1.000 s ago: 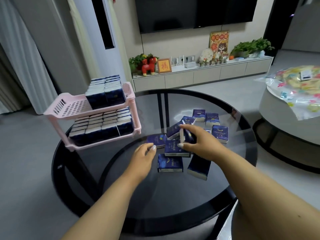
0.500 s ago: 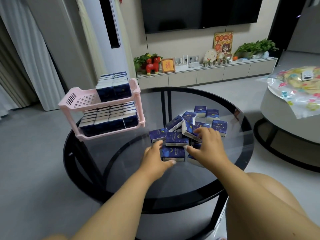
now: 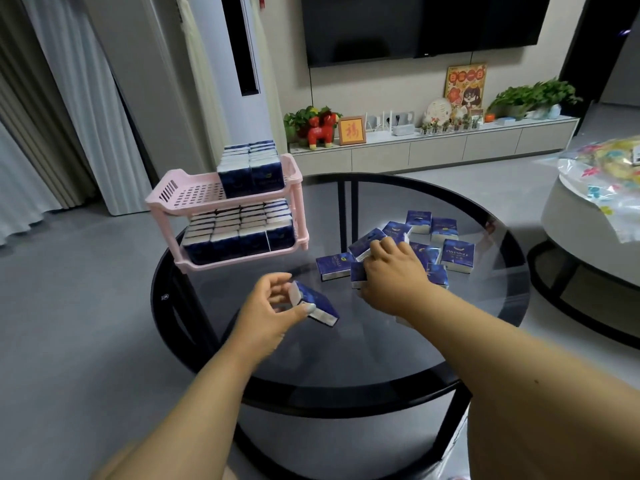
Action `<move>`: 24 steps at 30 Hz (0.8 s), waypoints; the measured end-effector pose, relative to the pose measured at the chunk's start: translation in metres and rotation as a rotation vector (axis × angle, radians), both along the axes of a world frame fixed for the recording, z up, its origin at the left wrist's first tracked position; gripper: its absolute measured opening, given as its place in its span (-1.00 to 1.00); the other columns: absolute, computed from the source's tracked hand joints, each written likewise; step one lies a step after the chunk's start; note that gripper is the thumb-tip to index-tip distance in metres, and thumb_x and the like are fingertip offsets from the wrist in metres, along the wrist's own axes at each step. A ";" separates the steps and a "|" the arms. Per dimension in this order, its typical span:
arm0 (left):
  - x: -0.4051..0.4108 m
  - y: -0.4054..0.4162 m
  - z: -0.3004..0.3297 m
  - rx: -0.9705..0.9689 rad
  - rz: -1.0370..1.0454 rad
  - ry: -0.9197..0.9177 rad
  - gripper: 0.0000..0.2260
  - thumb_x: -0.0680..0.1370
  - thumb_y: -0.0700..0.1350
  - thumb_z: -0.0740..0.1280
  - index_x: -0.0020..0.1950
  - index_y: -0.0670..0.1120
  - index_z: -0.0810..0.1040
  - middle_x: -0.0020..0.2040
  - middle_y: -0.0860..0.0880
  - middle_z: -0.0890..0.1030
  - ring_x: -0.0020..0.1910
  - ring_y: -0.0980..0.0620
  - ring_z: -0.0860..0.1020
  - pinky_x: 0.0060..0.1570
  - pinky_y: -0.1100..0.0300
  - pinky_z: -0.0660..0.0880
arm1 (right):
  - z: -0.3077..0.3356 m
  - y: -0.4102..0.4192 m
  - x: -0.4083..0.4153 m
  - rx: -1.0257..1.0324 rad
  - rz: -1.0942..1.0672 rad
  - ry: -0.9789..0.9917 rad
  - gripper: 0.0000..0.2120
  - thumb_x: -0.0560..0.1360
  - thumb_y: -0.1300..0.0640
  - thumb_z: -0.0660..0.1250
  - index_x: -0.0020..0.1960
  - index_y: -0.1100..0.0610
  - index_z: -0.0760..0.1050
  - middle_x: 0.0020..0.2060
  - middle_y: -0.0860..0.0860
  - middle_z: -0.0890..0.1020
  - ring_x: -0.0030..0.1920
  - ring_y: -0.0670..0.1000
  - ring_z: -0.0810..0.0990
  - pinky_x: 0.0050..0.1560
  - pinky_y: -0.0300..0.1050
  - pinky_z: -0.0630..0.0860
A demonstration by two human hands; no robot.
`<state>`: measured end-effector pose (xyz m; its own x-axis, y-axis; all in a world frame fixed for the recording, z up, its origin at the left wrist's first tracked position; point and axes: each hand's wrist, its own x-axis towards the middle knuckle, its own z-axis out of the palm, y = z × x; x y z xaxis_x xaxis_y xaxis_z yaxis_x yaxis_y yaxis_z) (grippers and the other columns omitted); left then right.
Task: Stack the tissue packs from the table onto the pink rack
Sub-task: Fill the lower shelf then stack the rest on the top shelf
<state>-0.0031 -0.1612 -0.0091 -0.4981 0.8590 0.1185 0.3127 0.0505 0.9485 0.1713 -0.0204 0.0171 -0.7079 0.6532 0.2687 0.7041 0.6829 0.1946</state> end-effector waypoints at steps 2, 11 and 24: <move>-0.005 -0.002 0.003 0.027 0.004 0.011 -0.50 0.37 -0.24 0.56 0.23 -0.02 0.46 0.12 0.02 0.58 0.12 0.08 0.56 0.08 0.28 0.47 | 0.005 0.003 -0.006 -0.003 -0.003 -0.083 -0.62 0.48 -0.08 0.23 0.20 0.11 0.48 0.19 0.06 0.40 0.20 0.10 0.29 0.12 -0.04 0.23; -0.025 -0.005 0.007 0.020 -0.052 -0.066 -0.57 0.45 -0.26 0.48 0.24 0.03 0.48 0.18 0.06 0.60 0.21 0.12 0.54 0.25 0.13 0.46 | 0.014 -0.015 -0.016 -0.451 0.028 0.432 -0.76 0.52 -0.05 0.27 0.00 0.13 0.41 -0.13 0.06 0.57 -0.12 0.14 0.53 -0.16 0.00 0.45; -0.019 0.001 -0.007 0.000 0.006 -0.267 -0.77 0.56 -0.26 0.35 0.20 -0.07 0.54 0.16 -0.09 0.62 0.12 0.05 0.60 0.13 0.19 0.54 | 0.013 -0.021 -0.013 -0.933 0.043 0.812 -0.70 0.44 0.08 0.44 0.11 0.07 0.44 -0.02 0.05 0.61 -0.01 0.09 0.60 0.01 0.06 0.59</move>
